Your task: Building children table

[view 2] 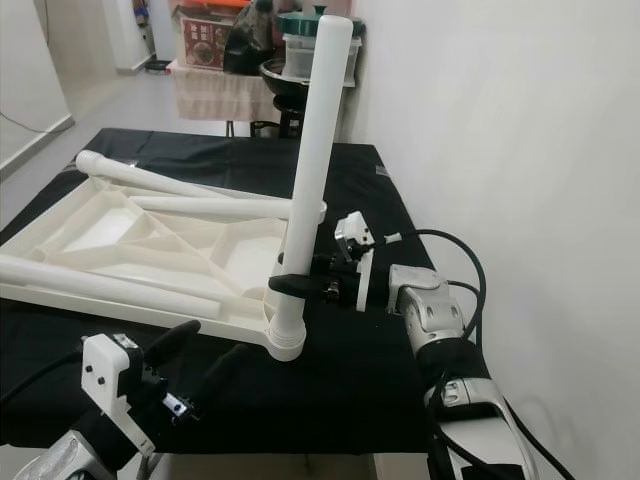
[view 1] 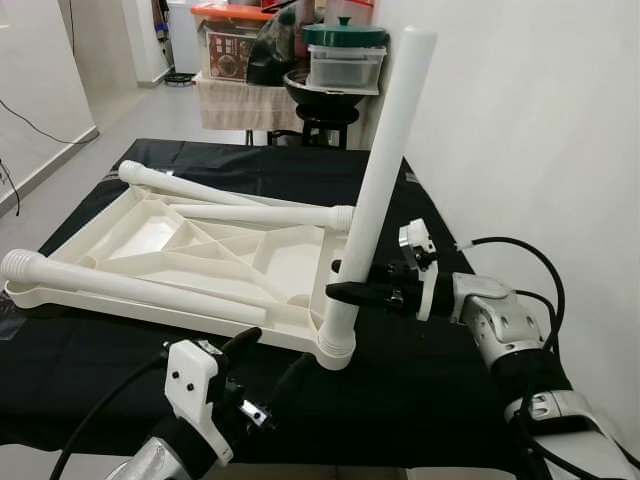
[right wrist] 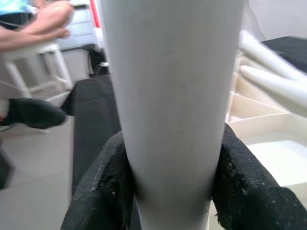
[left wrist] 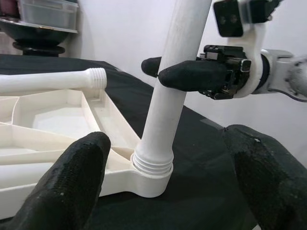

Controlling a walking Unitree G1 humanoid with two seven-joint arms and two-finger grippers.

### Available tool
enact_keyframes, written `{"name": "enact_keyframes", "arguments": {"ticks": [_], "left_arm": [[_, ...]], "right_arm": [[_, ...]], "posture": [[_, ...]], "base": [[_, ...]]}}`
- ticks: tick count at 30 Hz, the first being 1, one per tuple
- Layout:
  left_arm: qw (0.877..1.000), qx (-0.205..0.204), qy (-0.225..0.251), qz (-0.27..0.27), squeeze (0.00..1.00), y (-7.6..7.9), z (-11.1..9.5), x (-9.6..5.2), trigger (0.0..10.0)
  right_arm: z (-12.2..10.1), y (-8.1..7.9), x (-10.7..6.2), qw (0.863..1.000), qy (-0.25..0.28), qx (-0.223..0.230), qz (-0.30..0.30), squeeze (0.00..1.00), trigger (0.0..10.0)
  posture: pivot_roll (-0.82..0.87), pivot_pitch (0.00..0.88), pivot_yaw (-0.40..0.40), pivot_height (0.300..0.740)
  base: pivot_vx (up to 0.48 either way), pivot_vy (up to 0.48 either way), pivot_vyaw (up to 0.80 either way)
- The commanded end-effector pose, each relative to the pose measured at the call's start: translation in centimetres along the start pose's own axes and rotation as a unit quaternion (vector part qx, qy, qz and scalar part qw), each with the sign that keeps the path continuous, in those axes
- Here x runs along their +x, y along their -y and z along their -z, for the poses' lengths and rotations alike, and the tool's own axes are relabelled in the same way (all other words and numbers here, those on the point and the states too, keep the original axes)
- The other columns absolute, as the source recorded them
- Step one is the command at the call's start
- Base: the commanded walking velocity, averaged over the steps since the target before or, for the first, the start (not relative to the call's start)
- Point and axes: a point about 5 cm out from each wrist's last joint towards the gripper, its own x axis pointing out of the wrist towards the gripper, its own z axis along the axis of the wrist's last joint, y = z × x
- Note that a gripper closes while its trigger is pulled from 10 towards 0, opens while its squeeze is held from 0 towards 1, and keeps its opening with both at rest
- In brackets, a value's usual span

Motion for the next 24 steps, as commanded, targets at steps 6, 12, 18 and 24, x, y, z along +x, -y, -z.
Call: {"name": "enact_keyframes", "arguments": {"ticks": [6,12,18,24], "left_arm": [[1.0,-0.019,0.005,0.007,0.0,0.1,0.0,-0.3,10.0],[0.999,-0.027,-0.013,0.02,0.0,0.2,0.5,-0.2,10.0],[0.999,-0.033,-0.013,0.019,0.0,0.1,0.6,-0.1,9.8],[0.999,-0.032,-0.007,0.008,0.0,-0.1,0.6,0.0,0.0]], "right_arm": [[3.5,-4.3,3.1,0.908,0.0,0.063,0.413,0.0,0.0],[3.3,-5.3,3.4,0.915,0.017,0.089,0.393,0.0,0.0],[3.3,-5.6,4.8,0.943,-0.004,0.098,0.318,0.0,10.0],[0.3,-5.8,5.7,0.98,0.019,0.056,0.189,0.0,10.0]], "posture": [[-0.02,0.0,-0.084,0.74],[-0.02,0.0,-0.081,0.74],[0.0,0.0,-0.09,0.74],[0.01,0.0,-0.097,0.74]], "base": [[0.0,0.0,0.0],[0.0,0.0,0.0],[0.0,0.0,0.0],[0.0,0.0,0.0]]}}
